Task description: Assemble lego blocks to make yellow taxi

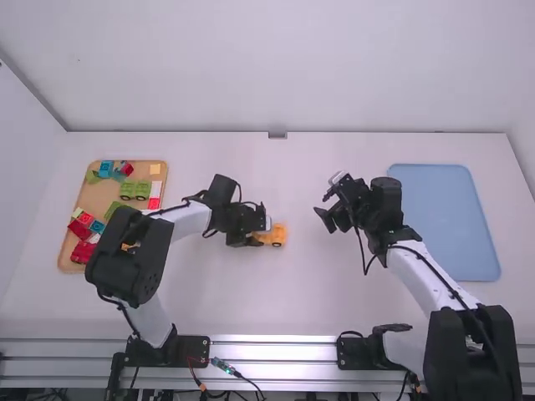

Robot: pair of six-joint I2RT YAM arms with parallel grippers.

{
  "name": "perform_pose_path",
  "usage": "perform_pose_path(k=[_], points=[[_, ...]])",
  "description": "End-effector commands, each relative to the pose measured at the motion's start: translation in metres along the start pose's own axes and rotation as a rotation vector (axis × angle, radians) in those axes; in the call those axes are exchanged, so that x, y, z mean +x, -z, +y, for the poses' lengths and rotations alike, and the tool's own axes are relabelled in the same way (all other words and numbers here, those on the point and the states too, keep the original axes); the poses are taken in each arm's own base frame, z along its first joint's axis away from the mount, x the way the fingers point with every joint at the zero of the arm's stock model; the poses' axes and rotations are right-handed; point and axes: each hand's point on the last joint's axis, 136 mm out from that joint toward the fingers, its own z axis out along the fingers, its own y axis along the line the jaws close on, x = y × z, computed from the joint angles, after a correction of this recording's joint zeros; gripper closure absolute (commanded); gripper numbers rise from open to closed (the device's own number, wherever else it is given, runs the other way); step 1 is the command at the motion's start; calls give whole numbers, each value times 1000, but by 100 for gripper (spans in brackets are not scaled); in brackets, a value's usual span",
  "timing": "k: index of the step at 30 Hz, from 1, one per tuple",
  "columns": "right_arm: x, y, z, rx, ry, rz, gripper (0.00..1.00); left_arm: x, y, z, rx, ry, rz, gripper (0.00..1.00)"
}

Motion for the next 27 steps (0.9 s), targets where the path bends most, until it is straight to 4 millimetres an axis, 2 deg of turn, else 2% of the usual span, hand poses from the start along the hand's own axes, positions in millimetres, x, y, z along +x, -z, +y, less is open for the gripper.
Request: perform_pose_path(k=[1,8,10,11,12,13,15,16,17,18,22,27], points=[[-3,6,5,-11,13,-24,1,2,-10,-19,40,51,-11,79],[-8,12,6,-2,18,-40,1,7,-23,-18,-37,72,60,78],[-8,12,6,-1,19,-41,1,8,-24,-19,-36,75,67,74],[-8,12,6,-1,18,-41,1,7,-24,-19,-34,74,64,59],[-8,12,6,-2,18,-41,1,7,-24,-19,-33,71,64,52],[-8,12,6,-2,18,-41,1,7,-24,-19,-33,71,63,39],[-8,12,6,-3,17,-40,1,8,-23,-18,-35,75,61,22],[-8,12,6,-2,18,-39,1,8,-23,-18,-37,75,62,10],[-8,12,6,-2,18,-39,1,8,-23,-18,-37,75,62,10],[-8,12,6,-2,18,-41,1,8,-23,-16,-43,75,66,1],[-9,12,6,0,22,-45,1,9,-19,-10,-57,84,99,1],[-13,13,3,9,28,-59,1,4,2,1,-61,83,154,1]])
